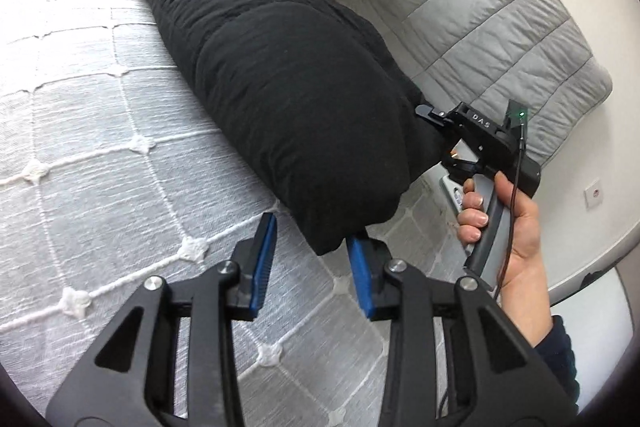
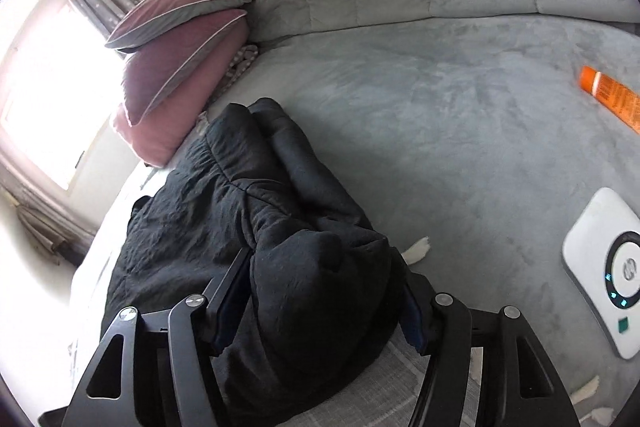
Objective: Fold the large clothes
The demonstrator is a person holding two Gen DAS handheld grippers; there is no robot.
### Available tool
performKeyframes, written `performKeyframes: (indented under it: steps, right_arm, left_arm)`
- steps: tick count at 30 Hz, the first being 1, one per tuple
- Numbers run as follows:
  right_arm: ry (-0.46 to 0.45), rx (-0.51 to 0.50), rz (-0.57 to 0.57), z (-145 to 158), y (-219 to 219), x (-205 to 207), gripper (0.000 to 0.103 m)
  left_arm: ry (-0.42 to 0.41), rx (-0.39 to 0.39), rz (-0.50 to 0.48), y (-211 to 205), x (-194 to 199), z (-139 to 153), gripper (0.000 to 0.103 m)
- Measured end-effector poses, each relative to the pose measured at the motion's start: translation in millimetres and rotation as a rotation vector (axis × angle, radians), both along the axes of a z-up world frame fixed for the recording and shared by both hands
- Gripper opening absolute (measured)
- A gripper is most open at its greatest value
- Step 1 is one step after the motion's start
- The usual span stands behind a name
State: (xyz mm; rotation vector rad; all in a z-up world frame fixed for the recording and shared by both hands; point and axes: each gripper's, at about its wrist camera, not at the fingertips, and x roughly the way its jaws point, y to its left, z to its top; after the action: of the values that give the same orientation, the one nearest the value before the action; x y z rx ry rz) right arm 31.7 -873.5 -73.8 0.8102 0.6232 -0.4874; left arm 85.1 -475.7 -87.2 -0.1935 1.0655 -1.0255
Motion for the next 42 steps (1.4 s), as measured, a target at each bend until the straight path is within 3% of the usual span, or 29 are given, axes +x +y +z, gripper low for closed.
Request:
performKeyframes:
  steps: [7, 10, 12, 15, 17, 19, 21, 24, 28, 31, 34, 37, 38, 42]
  right_arm:
    - [0.08, -0.13, -0.057, 23.9, 14.3, -11.7, 0.07]
    - [0.131, -0.264, -0.097, 44.8, 30.8, -16.4, 0.07]
    - [0.11, -0.38, -0.121, 62.1, 49.7, -21.2, 0.07]
    - [0.073, -0.476, -0.089, 74.3, 76.4, -21.9, 0.069]
    - [0.081, -0.499, -0.003, 69.8, 94.7, -11.7, 0.066]
    - [0.125, -0.501, 0.057, 58.5, 104.0, 0.4, 0.06]
    - [0.226, -0.481, 0.061, 35.4, 102.6, 13.8, 0.059]
    - [0.254, -0.471, 0.036, 17.9, 96.4, 14.7, 0.058]
    - [0.293, -0.439, -0.004, 22.3, 89.2, 17.2, 0.058]
    - [0.357, -0.389, -0.149, 32.0, 84.6, 5.7, 0.059]
    - [0.29, -0.272, -0.175, 42.8, 89.7, -17.7, 0.06]
    - [0.264, -0.259, -0.112, 53.2, 116.9, -33.8, 0.061]
    - [0.237, -0.254, -0.089, 59.1, 132.2, -41.7, 0.063]
    - [0.119, -0.272, -0.029, 92.5, 215.5, -84.1, 0.081]
  left_arm:
    - [-0.092, 0.077, 0.004, 0.3, -11.6, 10.2, 0.038]
    - [-0.108, 0.084, -0.006, 0.6, -16.9, 14.4, 0.038]
    - [-0.121, 0.082, -0.021, 1.6, -22.7, 18.5, 0.038]
    - [-0.148, 0.093, -0.035, 5.5, -29.9, 22.6, 0.038]
    - [-0.144, 0.103, -0.042, 5.5, -32.2, 23.6, 0.039]
    - [-0.135, 0.108, -0.035, 15.2, -33.3, 22.7, 0.04]
    - [-0.132, 0.121, -0.025, 27.7, -33.1, 22.3, 0.041]
    - [-0.14, 0.152, -0.007, 51.0, -30.8, 24.0, 0.042]
    - [-0.133, 0.154, 0.051, 81.8, -21.2, 29.1, 0.045]
    - [-0.088, 0.149, 0.078, 100.6, -16.8, 35.3, 0.045]
    - [-0.129, 0.159, 0.096, 116.6, -24.7, 51.3, 0.047]
    - [-0.171, 0.158, 0.121, 131.0, -38.9, 71.4, 0.064]
    - [-0.184, 0.159, 0.127, 134.0, -43.4, 77.1, 0.071]
    - [-0.293, 0.173, 0.119, 150.7, -76.3, 110.4, 0.079]
